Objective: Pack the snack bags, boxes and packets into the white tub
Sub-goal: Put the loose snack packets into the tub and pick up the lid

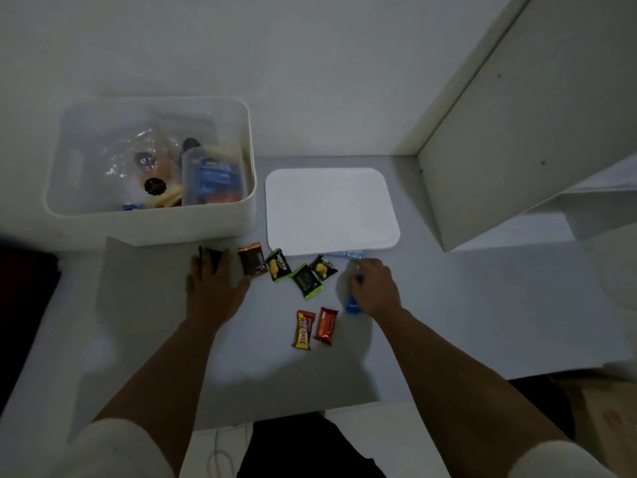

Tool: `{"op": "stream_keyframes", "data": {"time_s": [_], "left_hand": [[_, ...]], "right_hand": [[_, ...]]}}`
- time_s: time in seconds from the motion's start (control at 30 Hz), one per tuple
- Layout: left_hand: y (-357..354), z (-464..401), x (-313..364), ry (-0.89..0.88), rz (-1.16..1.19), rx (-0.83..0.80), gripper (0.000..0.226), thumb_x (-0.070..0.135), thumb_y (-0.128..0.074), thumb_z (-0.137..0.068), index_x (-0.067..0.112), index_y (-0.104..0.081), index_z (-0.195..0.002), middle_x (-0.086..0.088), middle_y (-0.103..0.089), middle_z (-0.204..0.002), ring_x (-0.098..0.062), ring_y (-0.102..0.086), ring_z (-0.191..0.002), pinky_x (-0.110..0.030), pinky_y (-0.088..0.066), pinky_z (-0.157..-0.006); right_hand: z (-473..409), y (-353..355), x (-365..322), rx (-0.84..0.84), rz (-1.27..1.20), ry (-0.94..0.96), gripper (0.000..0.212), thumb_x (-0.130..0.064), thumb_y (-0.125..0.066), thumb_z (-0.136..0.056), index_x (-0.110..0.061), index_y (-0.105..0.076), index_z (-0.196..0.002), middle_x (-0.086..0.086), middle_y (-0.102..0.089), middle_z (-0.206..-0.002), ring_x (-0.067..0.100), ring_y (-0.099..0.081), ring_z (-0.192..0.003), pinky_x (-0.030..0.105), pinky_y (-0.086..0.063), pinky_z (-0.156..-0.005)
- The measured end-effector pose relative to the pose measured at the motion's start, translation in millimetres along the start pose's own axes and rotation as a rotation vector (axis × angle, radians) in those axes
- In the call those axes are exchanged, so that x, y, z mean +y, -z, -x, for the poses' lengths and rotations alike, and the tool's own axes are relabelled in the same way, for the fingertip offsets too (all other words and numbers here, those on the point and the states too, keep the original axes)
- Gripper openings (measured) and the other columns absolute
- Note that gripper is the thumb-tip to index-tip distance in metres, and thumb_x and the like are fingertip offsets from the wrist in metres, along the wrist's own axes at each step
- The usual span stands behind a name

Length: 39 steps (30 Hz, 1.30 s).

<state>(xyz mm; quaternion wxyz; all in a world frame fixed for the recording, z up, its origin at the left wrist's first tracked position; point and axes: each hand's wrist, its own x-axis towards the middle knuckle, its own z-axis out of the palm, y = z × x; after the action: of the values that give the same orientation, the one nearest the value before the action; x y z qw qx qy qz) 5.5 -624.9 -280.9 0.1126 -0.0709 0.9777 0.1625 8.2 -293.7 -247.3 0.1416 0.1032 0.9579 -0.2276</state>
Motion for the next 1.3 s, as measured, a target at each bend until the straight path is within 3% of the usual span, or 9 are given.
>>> {"op": "stream_keyframes", "data": {"time_s": [0.13,0.2,0.33,0.57,0.7,0.9,1.03,1.3], "left_hand": [[-19,4,20,-0.104,-0.050,0.096,0.081,0.068,-0.039,-0.086,0.029,-0.028,-0.157,-0.024,-0.020,-0.162,-0.051,-0.016,-0.148,-0.070,-0.026,-0.109],[-28,5,25,-0.178,-0.065,0.078,0.080,0.067,-0.041,-0.088,0.035,-0.019,-0.158,-0.017,-0.013,-0.166,-0.048,-0.007,-0.151,-0.070,-0.022,-0.112],[-37,7,30,-0.264,-0.111,0.029,0.075,0.072,-0.037,-0.089,0.043,-0.021,-0.156,-0.006,-0.001,-0.169,-0.045,0.006,-0.152,-0.069,-0.012,-0.115],[-30,12,29,-0.266,-0.069,-0.018,0.073,0.075,-0.034,-0.085,0.044,-0.035,-0.151,-0.004,-0.005,-0.169,-0.040,0.011,-0.153,-0.067,-0.008,-0.118],[-25,16,32,-0.246,-0.054,-0.029,0.075,0.077,-0.033,-0.082,0.044,-0.036,-0.150,-0.005,-0.005,-0.169,-0.039,0.010,-0.153,-0.067,-0.010,-0.119],[-28,16,34,-0.234,-0.035,-0.029,0.074,0.076,-0.037,-0.083,0.042,-0.038,-0.149,-0.006,-0.009,-0.168,-0.040,0.009,-0.153,-0.067,-0.010,-0.118],[-27,22,35,-0.245,-0.039,-0.033,0.076,0.077,-0.034,-0.083,0.040,-0.040,-0.149,-0.007,-0.011,-0.168,-0.040,0.008,-0.153,-0.065,-0.009,-0.120],[-27,45,41,-0.234,-0.017,-0.103,0.077,0.079,-0.037,-0.082,0.042,-0.038,-0.150,-0.007,-0.008,-0.168,-0.038,0.012,-0.153,-0.062,-0.009,-0.120]], "right_hand": [[-13,-15,-5,0.063,0.098,-0.047,0.049,-0.039,-0.052,-0.098,-0.022,-0.047,-0.144,0.009,-0.046,-0.139,0.033,-0.046,-0.122,0.047,-0.049,-0.091],[-17,-18,-3,0.067,0.165,-0.011,0.055,-0.043,-0.052,-0.098,-0.027,-0.039,-0.149,0.009,-0.045,-0.135,0.032,-0.047,-0.118,0.046,-0.051,-0.087],[-25,-19,-1,0.044,0.298,0.063,0.060,-0.046,-0.049,-0.098,-0.031,-0.030,-0.153,0.011,-0.045,-0.122,0.032,-0.048,-0.107,0.044,-0.051,-0.078],[-28,-12,-3,-0.020,0.351,0.061,0.043,-0.039,-0.052,-0.099,-0.018,-0.046,-0.136,0.013,-0.046,-0.127,0.030,-0.049,-0.112,0.045,-0.053,-0.083],[-35,-4,-3,0.003,0.180,-0.002,0.047,-0.030,-0.056,-0.097,-0.018,-0.043,-0.141,0.011,-0.047,-0.129,0.030,-0.049,-0.115,0.045,-0.053,-0.083],[-43,-7,-4,-0.013,0.290,0.028,0.044,-0.030,-0.047,-0.099,-0.014,-0.047,-0.140,0.014,-0.045,-0.127,0.033,-0.049,-0.111,0.045,-0.053,-0.080],[-35,-10,7,-0.021,0.435,0.115,0.039,-0.031,-0.042,-0.102,-0.013,-0.051,-0.136,0.014,-0.048,-0.125,0.030,-0.052,-0.106,0.042,-0.053,-0.078],[2,-6,36,0.007,0.460,0.327,0.032,-0.034,-0.050,-0.101,-0.012,-0.071,-0.114,0.011,-0.056,-0.111,0.028,-0.056,-0.090,0.038,-0.053,-0.066]]}}
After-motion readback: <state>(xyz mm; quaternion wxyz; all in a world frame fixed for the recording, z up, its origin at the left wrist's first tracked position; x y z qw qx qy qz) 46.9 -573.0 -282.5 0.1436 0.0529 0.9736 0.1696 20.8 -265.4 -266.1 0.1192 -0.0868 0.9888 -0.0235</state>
